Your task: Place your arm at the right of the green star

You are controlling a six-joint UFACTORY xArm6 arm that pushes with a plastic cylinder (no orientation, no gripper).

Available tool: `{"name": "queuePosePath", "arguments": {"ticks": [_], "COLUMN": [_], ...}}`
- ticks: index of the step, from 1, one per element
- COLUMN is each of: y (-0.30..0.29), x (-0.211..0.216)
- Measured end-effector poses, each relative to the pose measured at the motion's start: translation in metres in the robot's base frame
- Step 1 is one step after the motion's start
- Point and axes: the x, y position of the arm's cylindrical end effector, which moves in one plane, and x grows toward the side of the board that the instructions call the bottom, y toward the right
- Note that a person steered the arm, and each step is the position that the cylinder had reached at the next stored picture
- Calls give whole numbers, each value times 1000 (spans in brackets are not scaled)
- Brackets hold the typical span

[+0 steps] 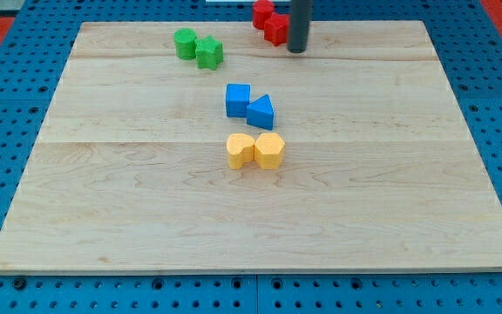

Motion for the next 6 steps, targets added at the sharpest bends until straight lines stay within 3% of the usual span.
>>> {"name": "queuePosePath", "arguments": {"ticks": [2,6], "y": [-53,-84], "x": [11,9]}}
